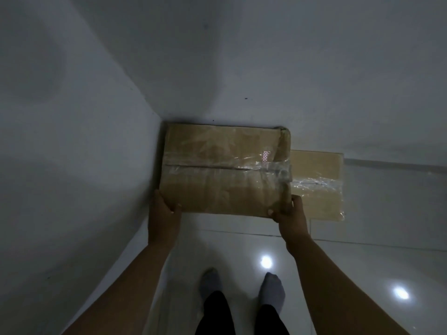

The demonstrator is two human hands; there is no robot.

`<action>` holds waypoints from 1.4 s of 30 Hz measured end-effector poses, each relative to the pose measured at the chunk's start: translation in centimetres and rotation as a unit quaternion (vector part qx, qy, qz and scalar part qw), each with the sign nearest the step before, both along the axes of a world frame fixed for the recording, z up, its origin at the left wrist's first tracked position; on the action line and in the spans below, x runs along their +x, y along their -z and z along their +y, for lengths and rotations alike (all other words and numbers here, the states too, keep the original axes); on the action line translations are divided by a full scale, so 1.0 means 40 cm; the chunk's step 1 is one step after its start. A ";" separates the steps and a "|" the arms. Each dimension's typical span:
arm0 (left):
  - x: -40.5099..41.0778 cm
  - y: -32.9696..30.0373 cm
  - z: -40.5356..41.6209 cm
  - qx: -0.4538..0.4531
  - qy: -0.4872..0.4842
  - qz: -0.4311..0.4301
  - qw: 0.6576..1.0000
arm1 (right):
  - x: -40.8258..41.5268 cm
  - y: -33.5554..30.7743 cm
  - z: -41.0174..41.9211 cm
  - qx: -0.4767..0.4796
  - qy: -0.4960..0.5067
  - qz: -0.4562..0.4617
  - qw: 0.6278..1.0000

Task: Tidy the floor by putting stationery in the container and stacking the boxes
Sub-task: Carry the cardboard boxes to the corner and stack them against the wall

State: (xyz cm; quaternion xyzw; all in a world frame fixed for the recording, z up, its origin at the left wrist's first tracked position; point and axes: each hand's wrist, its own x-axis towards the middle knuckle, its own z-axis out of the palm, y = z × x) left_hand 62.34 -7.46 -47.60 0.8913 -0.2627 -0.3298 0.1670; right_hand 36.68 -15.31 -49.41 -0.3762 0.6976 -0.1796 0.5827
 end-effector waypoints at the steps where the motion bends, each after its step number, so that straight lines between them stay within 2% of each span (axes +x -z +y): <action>1: -0.013 -0.003 0.000 0.012 0.005 0.003 1.000 | 0.007 0.001 0.000 -0.002 -0.006 0.003 1.000; 4: -0.048 -0.007 0.019 0.036 0.061 -0.043 0.997 | 0.034 0.001 0.002 -0.008 -0.019 0.014 1.000; 8: -0.058 -0.008 0.031 0.064 0.140 -0.040 0.987 | 0.055 0.003 0.001 -0.019 -0.020 0.038 0.999; 16: -0.036 -0.003 -0.005 0.105 0.152 -0.078 0.980 | 0.072 -0.001 0.016 -0.037 -0.028 0.050 0.998; 23: 0.004 -0.004 0.008 0.153 0.254 -0.135 0.945 | 0.064 -0.009 -0.010 -0.005 -0.061 0.077 0.995; 28: 0.043 -0.053 0.022 0.151 0.290 -0.096 0.940 | 0.059 -0.058 -0.001 -0.009 -0.101 0.159 0.982; 33: 0.033 -0.187 0.023 0.110 0.315 -0.082 0.939 | 0.023 -0.204 0.012 -0.097 -0.210 0.223 0.947; 35: 0.016 -0.254 0.010 0.087 0.316 -0.078 0.942 | 0.011 -0.271 0.003 -0.104 -0.241 0.228 0.938; 38: -0.016 -0.415 -0.016 0.052 0.335 -0.099 0.935 | -0.001 -0.438 -0.021 -0.127 -0.278 0.242 0.921; 40: -0.043 -0.467 -0.047 0.039 0.340 -0.097 0.935 | -0.003 -0.489 -0.045 -0.142 -0.288 0.249 0.914; 42: -0.070 -0.597 -0.074 0.006 0.339 -0.099 0.935 | -0.003 -0.616 -0.065 -0.171 -0.302 0.255 0.902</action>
